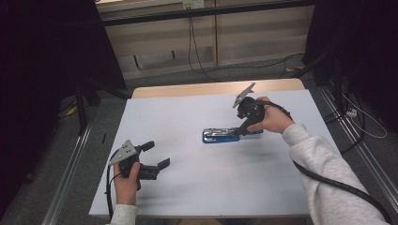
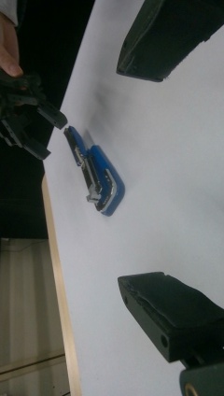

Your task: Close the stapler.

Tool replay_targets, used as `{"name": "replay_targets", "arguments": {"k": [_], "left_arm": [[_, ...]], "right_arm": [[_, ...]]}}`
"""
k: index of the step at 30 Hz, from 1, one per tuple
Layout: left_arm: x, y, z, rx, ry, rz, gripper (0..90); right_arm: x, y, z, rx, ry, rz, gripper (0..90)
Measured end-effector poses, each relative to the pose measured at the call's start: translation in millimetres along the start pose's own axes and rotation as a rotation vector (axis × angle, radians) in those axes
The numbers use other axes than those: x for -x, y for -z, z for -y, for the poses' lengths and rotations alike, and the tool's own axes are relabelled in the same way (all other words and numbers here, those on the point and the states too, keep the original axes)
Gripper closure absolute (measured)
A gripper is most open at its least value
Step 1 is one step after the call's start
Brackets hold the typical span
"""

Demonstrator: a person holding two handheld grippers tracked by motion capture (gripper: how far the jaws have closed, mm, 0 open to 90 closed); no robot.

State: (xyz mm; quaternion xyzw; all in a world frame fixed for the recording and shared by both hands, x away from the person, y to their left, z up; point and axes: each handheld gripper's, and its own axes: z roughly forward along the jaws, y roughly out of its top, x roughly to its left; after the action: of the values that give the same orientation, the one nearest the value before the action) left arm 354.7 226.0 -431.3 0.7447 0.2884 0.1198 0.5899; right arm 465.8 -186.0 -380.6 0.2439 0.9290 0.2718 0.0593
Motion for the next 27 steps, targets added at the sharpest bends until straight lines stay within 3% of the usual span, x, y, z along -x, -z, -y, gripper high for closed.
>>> {"name": "replay_targets", "arguments": {"k": [11, 17, 19, 25, 27], "left_arm": [[0.0, -12.8, -5.0, -0.006, -0.001, 0.030, 1.4], [-0.6, -22.6, -8.1, -0.008, 0.001, 0.033, 1.5], [-0.2, -26.7, -9.7, -0.023, 0.002, 0.011, 1.5], [1.3, -37.7, -13.1, -0.036, 0.005, 0.030, 1.8], [0.5, -40.8, -13.5, -0.037, 0.009, 0.026, 2.0]], "right_arm": [[2.7, 13.6, 37.1, 0.048, -0.074, 0.045, 12.9], [2.4, 17.5, 56.3, 0.063, -0.108, 0.067, 11.7], [2.2, 17.9, 61.5, 0.068, -0.122, 0.076, 11.7], [-0.3, 20.7, 73.1, 0.104, -0.146, 0.085, 11.3], [-1.2, 20.9, 77.5, 0.089, -0.157, 0.105, 10.0]]}}
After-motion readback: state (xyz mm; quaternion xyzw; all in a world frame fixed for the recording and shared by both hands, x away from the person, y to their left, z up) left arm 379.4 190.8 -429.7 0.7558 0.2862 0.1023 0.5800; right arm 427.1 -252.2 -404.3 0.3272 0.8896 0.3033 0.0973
